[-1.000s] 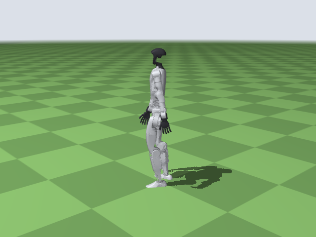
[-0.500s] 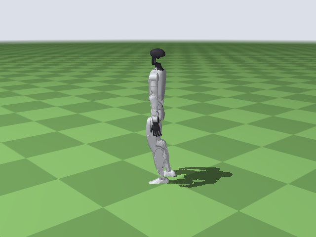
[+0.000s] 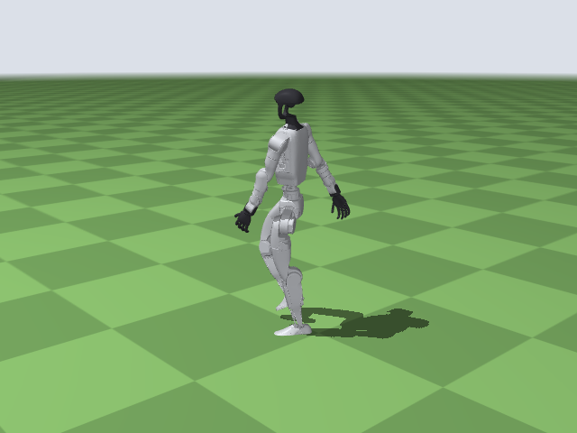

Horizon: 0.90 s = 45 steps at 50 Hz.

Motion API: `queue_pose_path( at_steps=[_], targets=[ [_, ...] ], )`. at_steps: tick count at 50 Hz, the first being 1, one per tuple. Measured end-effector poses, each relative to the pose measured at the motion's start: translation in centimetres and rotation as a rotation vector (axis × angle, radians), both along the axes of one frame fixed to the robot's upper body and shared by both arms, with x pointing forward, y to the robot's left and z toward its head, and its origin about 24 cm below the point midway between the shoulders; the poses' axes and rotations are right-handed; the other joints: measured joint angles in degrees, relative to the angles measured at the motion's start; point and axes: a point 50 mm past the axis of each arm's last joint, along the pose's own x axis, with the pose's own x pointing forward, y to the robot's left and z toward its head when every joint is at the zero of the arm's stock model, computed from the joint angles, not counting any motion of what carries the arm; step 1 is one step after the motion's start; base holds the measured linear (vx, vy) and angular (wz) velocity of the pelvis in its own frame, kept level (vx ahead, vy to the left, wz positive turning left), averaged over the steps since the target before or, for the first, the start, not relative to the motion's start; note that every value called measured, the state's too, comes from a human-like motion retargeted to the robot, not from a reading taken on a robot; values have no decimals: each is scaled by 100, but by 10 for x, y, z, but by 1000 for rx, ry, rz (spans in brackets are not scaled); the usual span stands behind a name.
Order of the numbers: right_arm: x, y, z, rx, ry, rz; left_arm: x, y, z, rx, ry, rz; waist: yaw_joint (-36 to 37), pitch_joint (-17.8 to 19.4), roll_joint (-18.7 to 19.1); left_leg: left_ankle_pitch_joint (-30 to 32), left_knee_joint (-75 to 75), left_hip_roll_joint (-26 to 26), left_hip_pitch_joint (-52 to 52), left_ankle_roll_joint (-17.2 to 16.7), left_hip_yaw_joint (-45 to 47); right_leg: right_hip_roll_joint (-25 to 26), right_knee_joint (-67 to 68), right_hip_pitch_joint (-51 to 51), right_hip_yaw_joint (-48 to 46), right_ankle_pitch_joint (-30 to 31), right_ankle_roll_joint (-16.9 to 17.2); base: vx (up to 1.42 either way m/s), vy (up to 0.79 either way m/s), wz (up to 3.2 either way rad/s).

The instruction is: Upper body actions

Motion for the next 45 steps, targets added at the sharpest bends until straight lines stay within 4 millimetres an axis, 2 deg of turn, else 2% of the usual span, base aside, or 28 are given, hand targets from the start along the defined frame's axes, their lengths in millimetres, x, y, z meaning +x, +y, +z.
queue_pose_path(
  at_steps=[5, 10, 12, 16, 22, 25, 32, 35, 40, 42, 45],
  targets=[
    [20, 2, -8, 28, -66, 19, -22, 3, -9, -2, 57, 3, 120, -227, 19, -38, -27, -62, 24, -68, 41, 201, -1722, 1128, -18, 503, 372, 2, 0, -5],
    [57, 7, -21, 82, -166, 96, -64, 3, -23, -13, 179, 21, 307, -584, -163, -88, -56, -384, -56, -108, 73, 432, -4003, 2264, 272, 982, 926, 1, -7, -7],
    [77, 9, -26, 95, -219, 137, -80, 5, -27, -25, 220, 31, 443, -662, -275, -123, -59, -515, -57, -132, 161, 440, -4605, 2566, 419, 509, 1120, -5, -14, -34],
    [113, 14, -33, 125, -322, 222, -111, 11, -32, -33, 282, 92, 590, -770, -367, -181, -74, -576, -9, -231, 271, 405, -5349, 2913, 148, -367, 867, -5, -16, -24],
    [148, 17, -37, 179, -435, 314, -145, 18, -36, 10, 338, 261, 641, -720, -339, -159, -73, -423, 15, -423, 325, 553, -5742, 2974, 287, -693, 582, -14, -18, -8],
    [147, 14, -36, 166, -430, 338, -154, 17, -36, -1, 371, 272, 569, -691, -296, -113, -69, -328, -25, -507, 260, 607, -5754, 2961, 309, -756, 513, -15, -19, 17],
    [112, 5, -31, 127, -311, 222, -164, 19, -37, -40, 388, 201, 496, -646, -202, -67, -9, -121, -92, -660, 110, 826, -5843, 2998, 372, -848, 233, -12, -18, 18],
    [110, 3, -31, 100, -289, 182, -173, 24, -37, -45, 396, 187, 462, -626, -156, -119, 142, -19, -113, -741, 86, 885, -5943, 3064, 341, -825, 166, -13, -14, 7],
    [139, 8, -35, 97, -357, 216, -201, 40, -34, 21, 453, 186, 517, -597, -207, -175, 813, 131, -322, -800, 93, 891, -6056, 3153, 372, -797, 38, -12, -13, -4],
    [160, 14, -37, 126, -410, 244, -217, 46, -32, 41, 490, 188, 546, -571, -331, 111, 1454, 188, -602, -717, 85, 755, -6043, 3172, 394, -805, 11, -16, -15, 0],
    [203, 28, -37, 188, -515, 286, -239, 55, -28, 66, 540, 190, 534, -395, -542, 929, 2747, 353, -1183, -488, -65, 542, -6020, 3254, 318, -827, -25, -25, -18, 26]
  ],
)
